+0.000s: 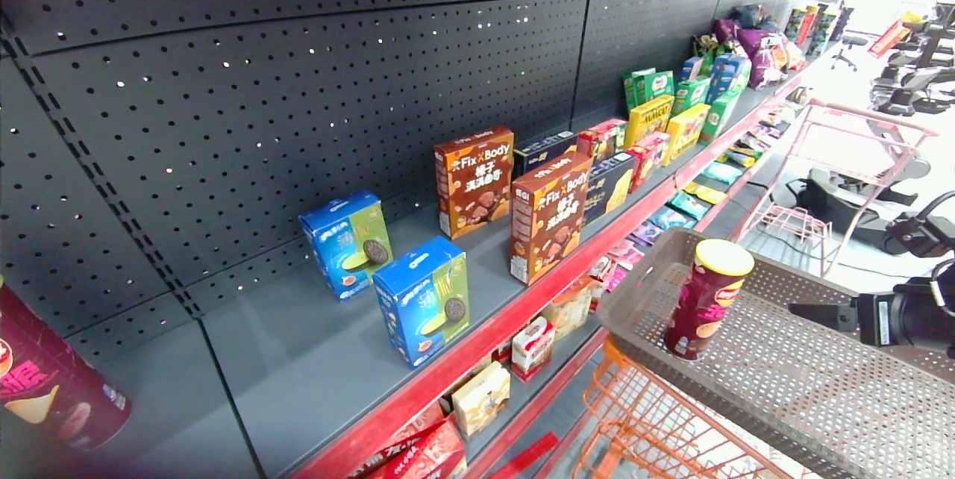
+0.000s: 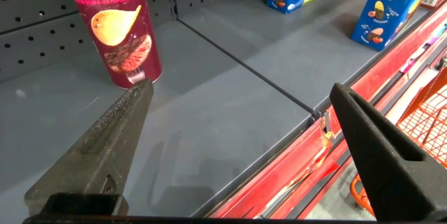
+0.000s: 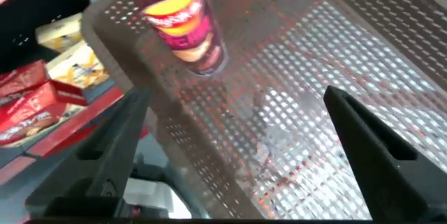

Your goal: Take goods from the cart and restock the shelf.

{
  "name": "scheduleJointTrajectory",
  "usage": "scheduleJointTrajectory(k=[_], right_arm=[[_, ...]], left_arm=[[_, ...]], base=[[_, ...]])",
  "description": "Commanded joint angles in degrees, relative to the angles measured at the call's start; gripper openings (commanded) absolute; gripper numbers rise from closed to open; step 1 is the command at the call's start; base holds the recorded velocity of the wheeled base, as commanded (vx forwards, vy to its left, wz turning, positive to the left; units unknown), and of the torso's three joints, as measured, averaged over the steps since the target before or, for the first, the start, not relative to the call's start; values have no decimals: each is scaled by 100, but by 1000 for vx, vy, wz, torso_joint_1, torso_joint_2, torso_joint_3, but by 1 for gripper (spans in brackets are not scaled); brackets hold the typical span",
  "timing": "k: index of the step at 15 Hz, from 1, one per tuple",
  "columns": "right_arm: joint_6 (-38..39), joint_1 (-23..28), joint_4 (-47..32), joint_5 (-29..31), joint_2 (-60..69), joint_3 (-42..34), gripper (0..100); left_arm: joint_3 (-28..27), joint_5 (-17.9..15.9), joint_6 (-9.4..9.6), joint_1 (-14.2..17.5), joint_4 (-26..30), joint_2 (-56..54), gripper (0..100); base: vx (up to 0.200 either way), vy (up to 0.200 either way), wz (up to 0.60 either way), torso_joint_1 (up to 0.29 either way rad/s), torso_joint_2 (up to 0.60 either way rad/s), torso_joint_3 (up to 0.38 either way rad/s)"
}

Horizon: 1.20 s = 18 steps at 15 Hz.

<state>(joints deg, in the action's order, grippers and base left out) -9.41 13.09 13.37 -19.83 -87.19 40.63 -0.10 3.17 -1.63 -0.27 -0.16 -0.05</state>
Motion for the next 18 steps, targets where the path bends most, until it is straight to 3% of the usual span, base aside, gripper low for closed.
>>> scheduleJointTrajectory(k=[1,12,18], right_arm=[[-87,-228,60,-3,-378,33,100],[-360,-747,746,-231,-1802,815,100],[-351,-1107,1660,-223,-2153,630,100]], left_arm=[[1,-1,-4,0,-2,5,100],[1,8,-4,0,-2,5,100],[1,-1,-4,0,-2,5,100]], base=[[0,0,0,0,0,0],[0,0,0,0,0,0],[0,0,0,0,0,0]])
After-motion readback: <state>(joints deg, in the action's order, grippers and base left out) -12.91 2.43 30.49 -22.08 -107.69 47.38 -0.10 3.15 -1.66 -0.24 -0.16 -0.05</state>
